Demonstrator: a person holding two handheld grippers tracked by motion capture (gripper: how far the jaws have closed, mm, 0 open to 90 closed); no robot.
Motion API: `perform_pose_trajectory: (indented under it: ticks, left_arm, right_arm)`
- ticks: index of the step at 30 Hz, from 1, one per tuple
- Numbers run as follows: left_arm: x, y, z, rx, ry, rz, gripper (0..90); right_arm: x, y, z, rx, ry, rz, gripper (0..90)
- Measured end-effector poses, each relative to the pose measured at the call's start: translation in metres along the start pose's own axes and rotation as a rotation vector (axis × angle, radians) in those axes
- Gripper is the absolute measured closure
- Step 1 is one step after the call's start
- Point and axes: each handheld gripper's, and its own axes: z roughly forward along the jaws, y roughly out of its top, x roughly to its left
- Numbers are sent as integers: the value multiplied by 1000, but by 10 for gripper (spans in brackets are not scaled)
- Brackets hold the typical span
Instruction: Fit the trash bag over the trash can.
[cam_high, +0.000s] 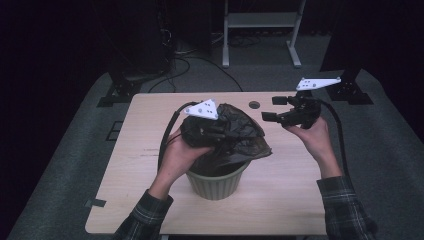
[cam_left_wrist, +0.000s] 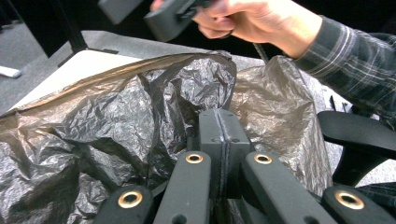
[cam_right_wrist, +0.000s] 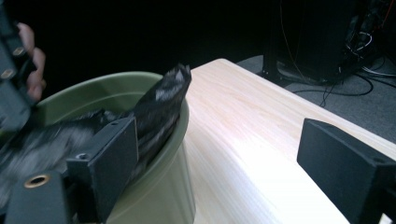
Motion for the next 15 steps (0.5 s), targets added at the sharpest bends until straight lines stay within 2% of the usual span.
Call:
perform_pose_trajectory:
  ticks: [7,10,15]
  left_arm:
    - [6,-8,-20,-30,41,-21,900]
    - [9,-10,-23,-36,50,-26,900]
    - [16,-12,-23,-50,72,-42,900]
  right_arm:
    - [9,-8,-12,1,12,-3,109]
    - [16,-13,-16,-1,21,-13,109]
    - [31,-19,-19,-6,63,-31,109]
